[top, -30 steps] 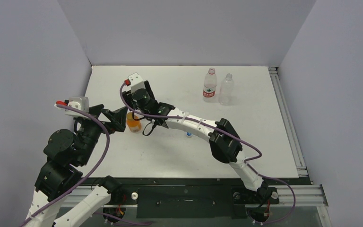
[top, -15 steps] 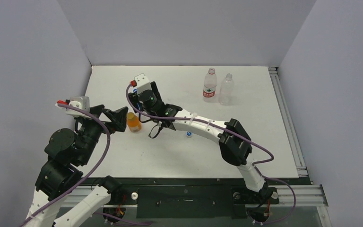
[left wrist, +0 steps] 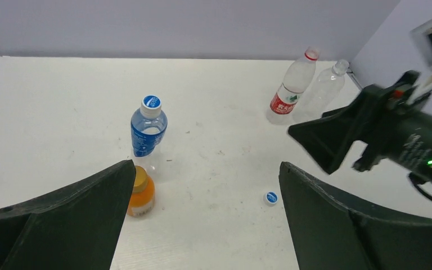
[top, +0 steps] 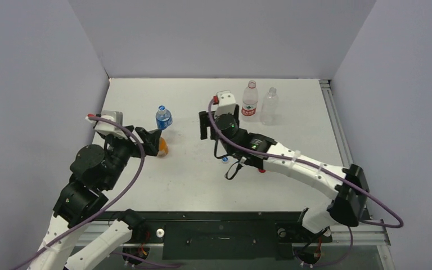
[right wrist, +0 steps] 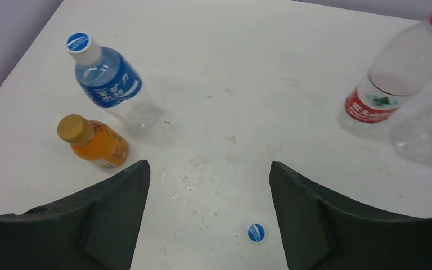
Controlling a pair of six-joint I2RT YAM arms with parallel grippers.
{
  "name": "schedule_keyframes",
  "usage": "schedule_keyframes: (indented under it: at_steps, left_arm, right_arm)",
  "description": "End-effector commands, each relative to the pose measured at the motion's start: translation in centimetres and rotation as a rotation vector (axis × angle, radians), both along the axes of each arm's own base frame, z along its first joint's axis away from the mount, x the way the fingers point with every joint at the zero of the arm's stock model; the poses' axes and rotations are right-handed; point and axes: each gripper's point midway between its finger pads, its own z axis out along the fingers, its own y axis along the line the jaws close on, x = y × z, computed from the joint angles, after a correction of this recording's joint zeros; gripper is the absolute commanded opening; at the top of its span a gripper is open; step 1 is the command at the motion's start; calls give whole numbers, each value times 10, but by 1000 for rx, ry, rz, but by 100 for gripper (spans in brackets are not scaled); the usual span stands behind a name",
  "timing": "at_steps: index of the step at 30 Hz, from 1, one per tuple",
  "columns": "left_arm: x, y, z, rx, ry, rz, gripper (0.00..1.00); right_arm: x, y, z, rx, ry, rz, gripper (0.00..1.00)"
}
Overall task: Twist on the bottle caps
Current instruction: Pick up the plastic bottle at the center of the board.
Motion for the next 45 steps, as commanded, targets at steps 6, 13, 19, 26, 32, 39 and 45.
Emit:
schedule_keyframes:
  at_steps: [6,13,19,26,32,39,45]
  left_arm:
    - [36,-51,-35,23,82,-133,97]
    - [48,-69,-53,38,134,-176,97]
    - [49,-73,-62,47,153,-190,97]
    - [48,-71,-66,53,160,-185,97]
    - [46,-70,-67,52,164,-183,97]
    - [44,-68,-64,47,161,-180,97]
    - [44,-69,-61,44,162,-181,97]
  right_arm:
    - [26,-167,33,97,71,-404,73]
    - [75,-238,39,40,146,-604,66]
    - [116,-252,31,-2,220,-628,60]
    - [145,-250,11,-53,275,-619,56]
    - [159,-256,1,-82,297,-633,54]
    - [175,-255,-16,-93,325,-621,51]
    - [186,-257,-21,-89,334,-620,50]
